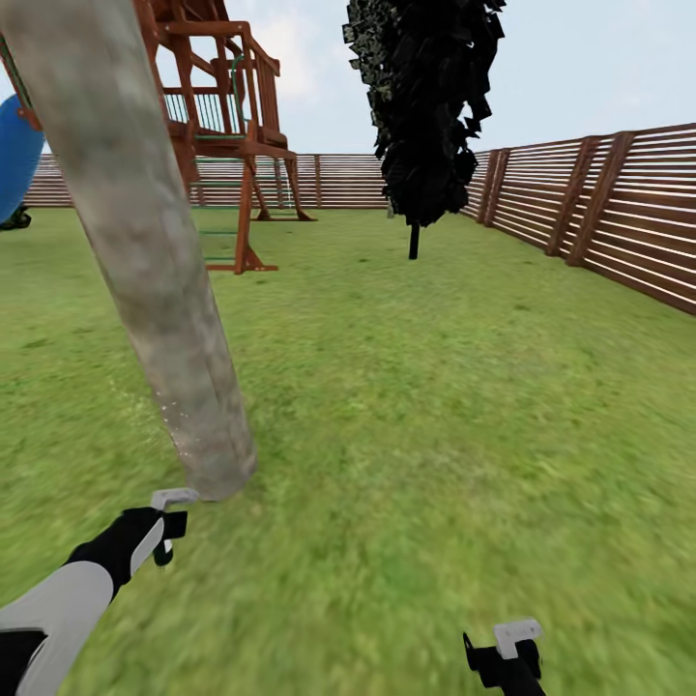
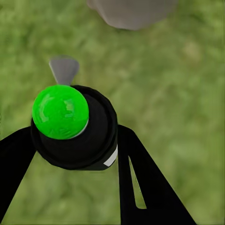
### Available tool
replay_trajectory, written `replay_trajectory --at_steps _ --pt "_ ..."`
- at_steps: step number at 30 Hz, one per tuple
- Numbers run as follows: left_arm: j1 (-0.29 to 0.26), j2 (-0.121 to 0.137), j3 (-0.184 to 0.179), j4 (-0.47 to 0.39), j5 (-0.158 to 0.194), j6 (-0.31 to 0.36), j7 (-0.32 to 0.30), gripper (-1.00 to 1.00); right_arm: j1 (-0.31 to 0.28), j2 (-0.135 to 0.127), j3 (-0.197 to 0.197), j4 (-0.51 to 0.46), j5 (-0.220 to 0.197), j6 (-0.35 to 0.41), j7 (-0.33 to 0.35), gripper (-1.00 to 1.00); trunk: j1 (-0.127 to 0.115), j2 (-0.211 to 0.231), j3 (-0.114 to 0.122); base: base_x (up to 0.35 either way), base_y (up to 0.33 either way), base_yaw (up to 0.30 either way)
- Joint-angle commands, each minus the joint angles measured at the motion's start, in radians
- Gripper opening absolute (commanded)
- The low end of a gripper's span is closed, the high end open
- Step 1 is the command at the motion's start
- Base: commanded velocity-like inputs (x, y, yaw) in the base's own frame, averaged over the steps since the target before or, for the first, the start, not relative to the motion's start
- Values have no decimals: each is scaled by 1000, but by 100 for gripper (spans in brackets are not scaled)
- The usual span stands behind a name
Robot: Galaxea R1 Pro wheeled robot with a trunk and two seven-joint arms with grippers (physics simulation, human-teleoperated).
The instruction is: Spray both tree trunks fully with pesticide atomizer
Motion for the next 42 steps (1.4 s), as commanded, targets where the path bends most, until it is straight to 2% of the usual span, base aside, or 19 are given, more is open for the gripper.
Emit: replay_trajectory --at_steps 1,7,16,28,38,42 --pt "0 -2 0 0 -1 -3 0 -100 0 0 0 0 0 0 0 100 0 0 0 294 -119 274" --pt "0 -8 -1 1 -1 -6 0 -100 0 -1 0 0 0 0 0 100 0 0 0 219 -192 82" --pt "0 -10 0 -1 -1 -6 1 -100 0 -2 0 0 0 0 0 100 0 0 0 16 -271 0" --pt "0 -10 0 -4 -1 -6 1 -100 0 0 0 0 0 0 0 100 0 0 0 100 -268 250" --pt "0 -11 0 -1 -1 -8 1 -100 0 0 0 0 0 0 0 100 0 0 0 220 -204 31" --pt "0 -17 0 -3 -1 -8 1 -100 0 0 0 0 0 0 0 100 0 0 0 137 -233 217"
